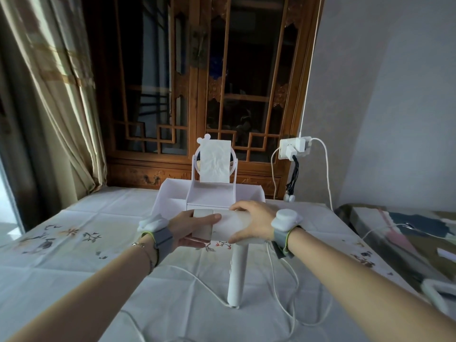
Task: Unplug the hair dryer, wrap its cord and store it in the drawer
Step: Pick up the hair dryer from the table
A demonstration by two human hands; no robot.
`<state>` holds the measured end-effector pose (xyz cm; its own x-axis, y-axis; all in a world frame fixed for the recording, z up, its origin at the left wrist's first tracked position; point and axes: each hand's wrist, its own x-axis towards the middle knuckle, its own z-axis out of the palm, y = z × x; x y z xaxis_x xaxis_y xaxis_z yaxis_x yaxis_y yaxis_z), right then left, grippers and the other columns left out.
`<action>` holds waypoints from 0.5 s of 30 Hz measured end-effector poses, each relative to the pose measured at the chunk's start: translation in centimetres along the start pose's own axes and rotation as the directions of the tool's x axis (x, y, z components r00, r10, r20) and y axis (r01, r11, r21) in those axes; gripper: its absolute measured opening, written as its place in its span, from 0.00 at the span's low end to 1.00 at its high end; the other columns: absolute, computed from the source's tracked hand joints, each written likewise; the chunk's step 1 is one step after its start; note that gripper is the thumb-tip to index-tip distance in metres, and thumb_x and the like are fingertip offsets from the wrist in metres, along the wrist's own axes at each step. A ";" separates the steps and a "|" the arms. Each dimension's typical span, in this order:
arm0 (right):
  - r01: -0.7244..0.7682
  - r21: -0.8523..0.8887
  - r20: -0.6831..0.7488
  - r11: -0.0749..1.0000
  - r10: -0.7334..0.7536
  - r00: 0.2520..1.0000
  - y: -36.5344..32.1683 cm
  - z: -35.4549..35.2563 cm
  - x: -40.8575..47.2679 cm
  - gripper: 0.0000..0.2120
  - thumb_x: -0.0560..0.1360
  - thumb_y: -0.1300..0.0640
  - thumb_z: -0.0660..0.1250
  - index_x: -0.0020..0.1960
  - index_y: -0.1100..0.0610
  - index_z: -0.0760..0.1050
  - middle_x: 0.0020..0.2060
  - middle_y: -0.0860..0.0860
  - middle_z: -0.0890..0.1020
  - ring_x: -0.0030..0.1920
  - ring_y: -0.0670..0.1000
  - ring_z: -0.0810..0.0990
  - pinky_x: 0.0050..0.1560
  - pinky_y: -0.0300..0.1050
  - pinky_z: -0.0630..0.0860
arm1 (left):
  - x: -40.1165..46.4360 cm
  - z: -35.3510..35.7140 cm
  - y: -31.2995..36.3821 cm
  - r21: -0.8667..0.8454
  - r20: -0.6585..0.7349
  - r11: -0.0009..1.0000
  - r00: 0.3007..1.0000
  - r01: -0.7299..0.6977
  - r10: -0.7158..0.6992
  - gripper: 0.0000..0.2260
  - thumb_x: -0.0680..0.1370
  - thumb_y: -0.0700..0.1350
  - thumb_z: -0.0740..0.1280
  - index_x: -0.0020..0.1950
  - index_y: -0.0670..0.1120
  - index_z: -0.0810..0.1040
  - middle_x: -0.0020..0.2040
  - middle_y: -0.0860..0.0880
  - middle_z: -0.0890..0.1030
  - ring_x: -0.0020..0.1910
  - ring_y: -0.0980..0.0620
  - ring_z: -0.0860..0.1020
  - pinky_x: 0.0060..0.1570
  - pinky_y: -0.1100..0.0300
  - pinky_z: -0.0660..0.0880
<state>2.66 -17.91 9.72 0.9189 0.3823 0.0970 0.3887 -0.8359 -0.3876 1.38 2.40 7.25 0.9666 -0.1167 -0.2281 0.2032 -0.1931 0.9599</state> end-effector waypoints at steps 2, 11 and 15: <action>-0.021 0.114 -0.018 0.993 0.023 1.000 0.3 -0.3 -0.3 0.36 0.61 0.44 0.79 0.66 0.50 0.73 0.59 0.45 0.77 0.57 0.44 0.74 0.51 0.33 0.69 | 0.0 0.0 -0.1 -0.042 0.019 0.999 1.000 0.019 -0.018 0.25 0.68 0.52 0.75 0.61 0.45 0.75 0.55 0.39 0.82 0.46 0.41 0.82 0.48 0.51 0.81; -0.206 0.513 -0.076 0.834 0.283 0.956 0.8 0.5 0.1 0.26 0.73 0.39 0.65 0.63 0.56 0.75 0.60 0.48 0.79 0.60 0.48 0.76 0.56 0.37 0.69 | 0.2 0.2 -0.2 -0.191 0.001 0.979 0.997 0.076 -0.077 0.15 0.69 0.47 0.75 0.52 0.47 0.76 0.57 0.39 0.80 0.45 0.39 0.80 0.44 0.50 0.82; -0.371 0.756 0.120 0.539 0.442 0.889 1.2 2.0 0.4 0.36 0.61 0.32 0.72 0.62 0.52 0.73 0.60 0.50 0.77 0.58 0.53 0.78 0.49 0.49 0.81 | 0.1 0.3 -0.1 -0.238 0.004 0.969 0.997 0.071 -0.072 0.21 0.69 0.46 0.75 0.60 0.45 0.76 0.54 0.42 0.81 0.50 0.42 0.80 0.48 0.44 0.81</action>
<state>3.30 -17.97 7.49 0.9805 0.0176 -0.1956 -0.1818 -0.2944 -0.9382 1.42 2.17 7.06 0.9488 -0.1066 -0.2974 0.3026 0.0361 0.9524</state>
